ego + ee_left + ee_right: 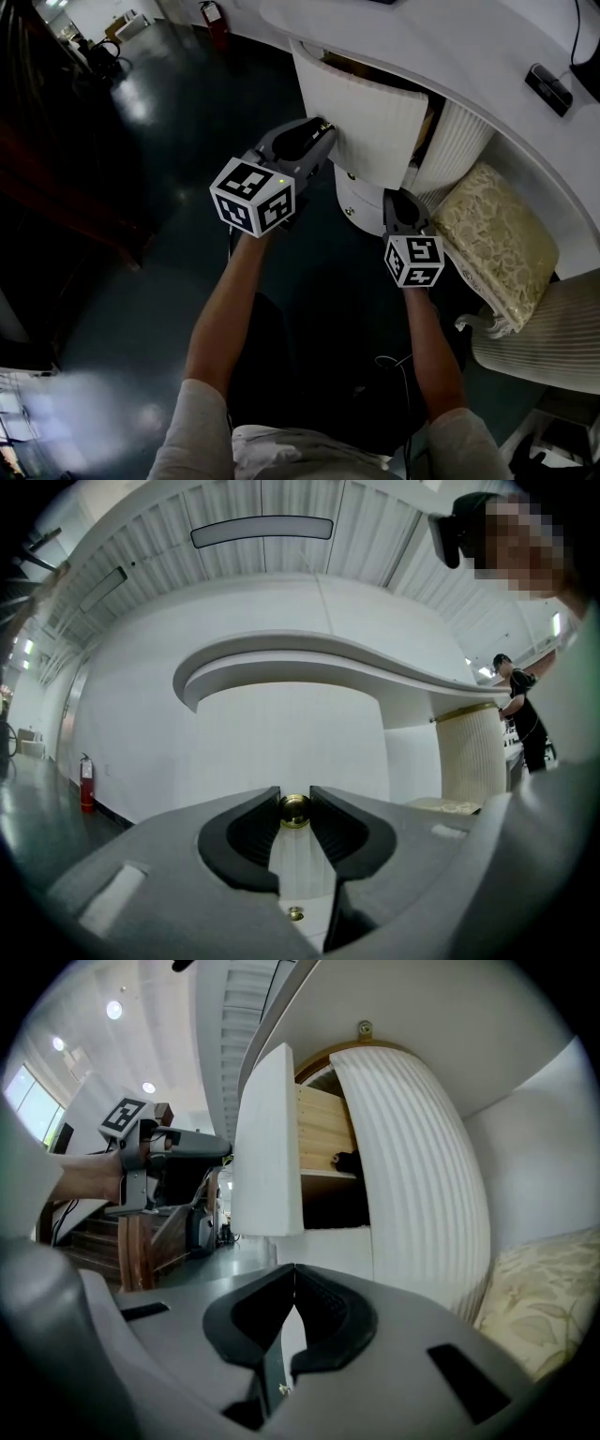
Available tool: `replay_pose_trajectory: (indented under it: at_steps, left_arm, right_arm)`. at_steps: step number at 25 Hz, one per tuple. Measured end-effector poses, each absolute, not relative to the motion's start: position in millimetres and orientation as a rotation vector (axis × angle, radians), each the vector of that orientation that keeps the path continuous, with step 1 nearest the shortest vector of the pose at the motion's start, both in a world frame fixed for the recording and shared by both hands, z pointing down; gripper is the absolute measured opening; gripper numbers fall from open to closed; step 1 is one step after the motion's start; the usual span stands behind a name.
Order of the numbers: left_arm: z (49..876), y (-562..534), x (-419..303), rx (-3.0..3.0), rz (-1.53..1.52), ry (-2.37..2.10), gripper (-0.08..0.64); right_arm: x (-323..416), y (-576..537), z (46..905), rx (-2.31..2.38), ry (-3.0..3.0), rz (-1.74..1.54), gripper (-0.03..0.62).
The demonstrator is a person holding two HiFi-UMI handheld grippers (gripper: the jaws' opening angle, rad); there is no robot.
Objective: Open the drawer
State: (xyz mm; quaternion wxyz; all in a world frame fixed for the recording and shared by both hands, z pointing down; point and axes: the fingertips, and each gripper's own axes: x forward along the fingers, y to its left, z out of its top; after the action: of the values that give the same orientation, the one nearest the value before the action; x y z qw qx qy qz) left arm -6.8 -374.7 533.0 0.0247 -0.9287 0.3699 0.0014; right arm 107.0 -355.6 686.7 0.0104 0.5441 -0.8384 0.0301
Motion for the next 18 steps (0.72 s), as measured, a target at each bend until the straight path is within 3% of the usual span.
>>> replay_pose_trajectory:
  at_steps: [18]
  left_arm:
    - [532.9, -346.5, -34.6, -2.844, -0.078, 1.134, 0.103]
  right_arm:
    - [103.7, -354.1, 700.8, 1.631, -2.610, 0.059, 0.015]
